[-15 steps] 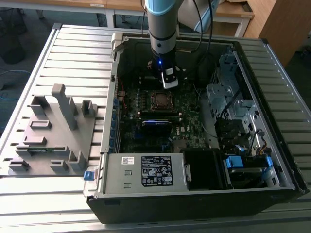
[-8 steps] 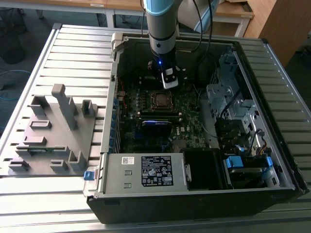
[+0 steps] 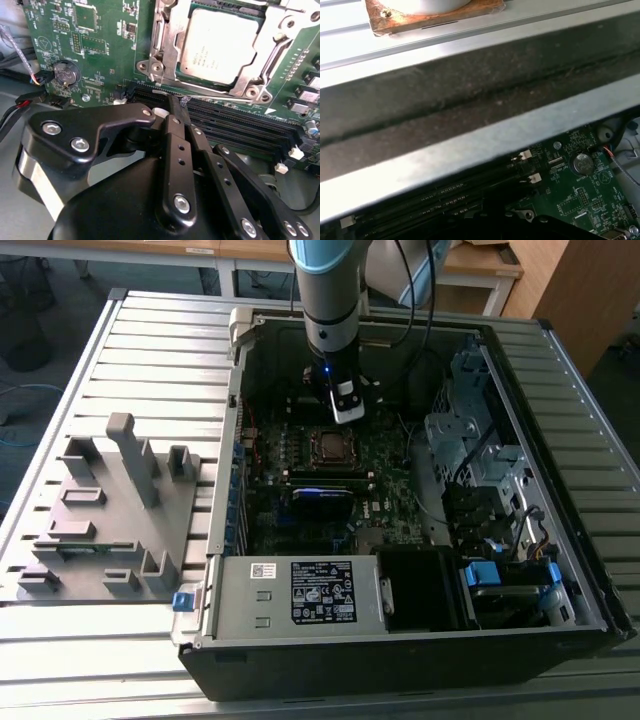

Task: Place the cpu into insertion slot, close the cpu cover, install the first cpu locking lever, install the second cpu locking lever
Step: 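Install the first cpu locking lever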

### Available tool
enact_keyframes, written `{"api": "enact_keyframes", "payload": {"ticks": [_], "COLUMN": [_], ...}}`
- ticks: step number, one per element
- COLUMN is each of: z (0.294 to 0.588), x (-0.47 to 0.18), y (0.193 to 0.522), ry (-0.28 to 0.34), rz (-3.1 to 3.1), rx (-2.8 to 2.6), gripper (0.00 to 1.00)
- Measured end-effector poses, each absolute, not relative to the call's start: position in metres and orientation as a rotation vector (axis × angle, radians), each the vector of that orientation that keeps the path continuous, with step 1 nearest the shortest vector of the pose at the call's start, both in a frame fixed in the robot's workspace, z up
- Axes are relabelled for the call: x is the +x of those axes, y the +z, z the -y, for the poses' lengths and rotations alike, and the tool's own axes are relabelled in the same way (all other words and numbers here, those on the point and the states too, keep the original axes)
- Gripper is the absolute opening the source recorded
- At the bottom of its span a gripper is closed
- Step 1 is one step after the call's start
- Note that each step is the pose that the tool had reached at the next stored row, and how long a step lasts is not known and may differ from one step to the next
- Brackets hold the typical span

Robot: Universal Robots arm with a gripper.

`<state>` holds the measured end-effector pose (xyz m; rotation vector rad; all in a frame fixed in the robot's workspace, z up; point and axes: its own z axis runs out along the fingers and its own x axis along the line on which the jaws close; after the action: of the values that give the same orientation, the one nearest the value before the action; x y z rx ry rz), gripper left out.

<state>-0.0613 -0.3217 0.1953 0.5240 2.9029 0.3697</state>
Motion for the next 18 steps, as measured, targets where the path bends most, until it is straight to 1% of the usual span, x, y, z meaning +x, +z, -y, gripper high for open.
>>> {"api": "enact_keyframes", "payload": {"ticks": [18], "z": [0.3217], "x": [-0.0627], "y": [0.1931], "ry": [0.367], "rz": [-2.898], "rx": [0.519], "gripper": [0.10]}}
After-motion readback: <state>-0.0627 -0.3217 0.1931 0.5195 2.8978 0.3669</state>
